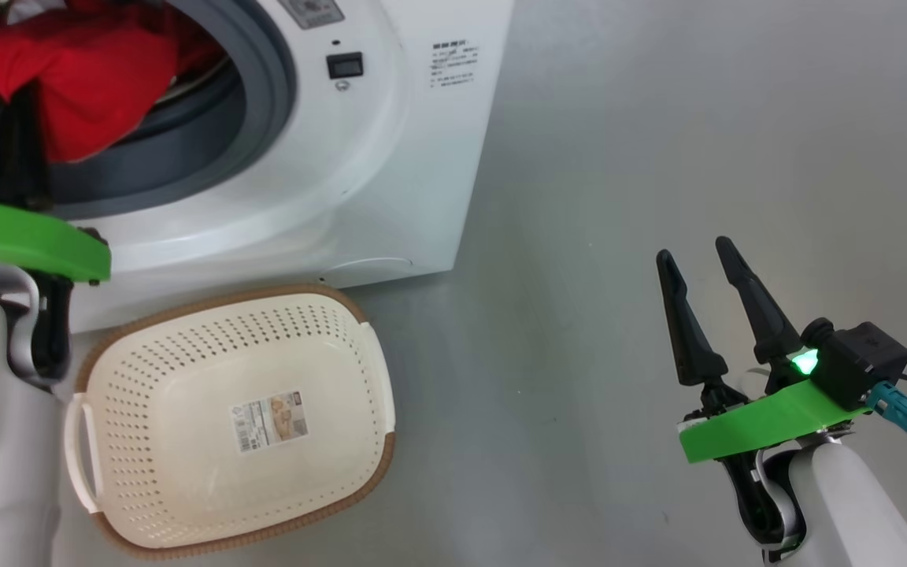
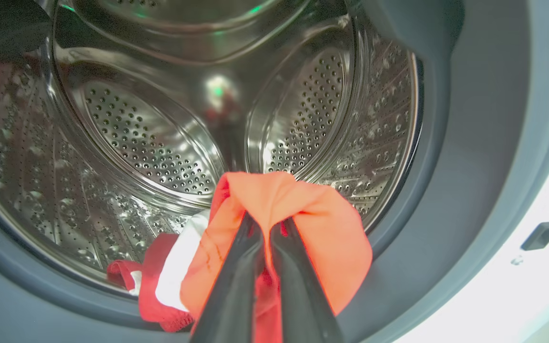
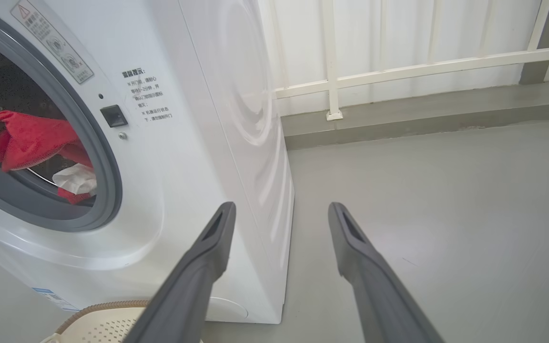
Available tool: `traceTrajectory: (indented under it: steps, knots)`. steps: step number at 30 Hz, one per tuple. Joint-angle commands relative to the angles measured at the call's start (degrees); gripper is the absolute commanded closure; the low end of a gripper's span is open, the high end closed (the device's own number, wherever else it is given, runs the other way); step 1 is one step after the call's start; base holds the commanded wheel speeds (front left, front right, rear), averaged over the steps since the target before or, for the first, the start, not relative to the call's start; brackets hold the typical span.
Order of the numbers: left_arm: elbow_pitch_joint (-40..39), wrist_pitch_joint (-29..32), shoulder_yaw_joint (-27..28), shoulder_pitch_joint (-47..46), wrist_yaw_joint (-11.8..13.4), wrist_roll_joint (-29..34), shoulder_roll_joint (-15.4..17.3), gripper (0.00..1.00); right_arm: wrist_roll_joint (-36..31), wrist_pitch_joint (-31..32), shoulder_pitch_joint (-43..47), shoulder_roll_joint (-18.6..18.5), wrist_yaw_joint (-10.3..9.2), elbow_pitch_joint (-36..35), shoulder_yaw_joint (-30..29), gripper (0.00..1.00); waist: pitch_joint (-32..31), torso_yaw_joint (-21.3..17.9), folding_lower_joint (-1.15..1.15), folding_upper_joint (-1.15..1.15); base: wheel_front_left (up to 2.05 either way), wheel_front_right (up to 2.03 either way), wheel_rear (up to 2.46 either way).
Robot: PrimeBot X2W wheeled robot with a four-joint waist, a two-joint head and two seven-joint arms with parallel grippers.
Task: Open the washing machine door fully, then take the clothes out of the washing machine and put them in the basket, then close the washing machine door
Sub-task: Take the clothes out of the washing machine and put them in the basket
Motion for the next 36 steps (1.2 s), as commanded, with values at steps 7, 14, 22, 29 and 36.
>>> traceTrajectory:
  steps: [7, 14, 22, 29, 36]
  knots:
    - [-12.89, -0.51, 7.41, 7.95, -0.81, 3.40, -1.56, 1.00, -1.95, -0.37, 2.41, 0.13, 0.36, -1.22, 0.14, 0.00, -3.59, 2.50, 0.00, 0.00, 0.00, 0.00, 0.00]
    - [-21.93, -0.51, 8.11, 13.45, -0.86, 3.83, -3.15, 1.00, -2.63, -0.37, 3.04, 0.13, 0.36, -1.23, -0.45, 0.00, -4.94, 3.10, 0.00, 0.00, 0.00, 0.00, 0.00]
    - [-33.48, -0.51, 10.31, 20.91, -0.87, 3.66, -4.87, 1.00, -2.89, -0.37, 4.00, 0.13, 0.36, -1.56, -1.00, 0.00, -6.12, 3.40, 0.00, 0.00, 0.00, 0.00, 0.00]
    - [-45.39, -0.51, 12.52, 26.66, -0.87, 3.98, -7.58, 1.00, -2.91, -0.37, 4.65, -0.08, 0.36, -1.96, -1.71, 0.00, -6.23, 3.81, 0.00, 0.00, 0.00, 0.00, 0.00]
    - [-52.50, -0.51, 13.67, 31.60, -0.87, 4.11, -10.67, 1.00, -3.18, -0.37, 4.60, -0.21, 0.36, -2.31, -2.08, 0.00, -5.60, 4.27, 0.00, 0.00, 0.00, 0.00, 0.00]
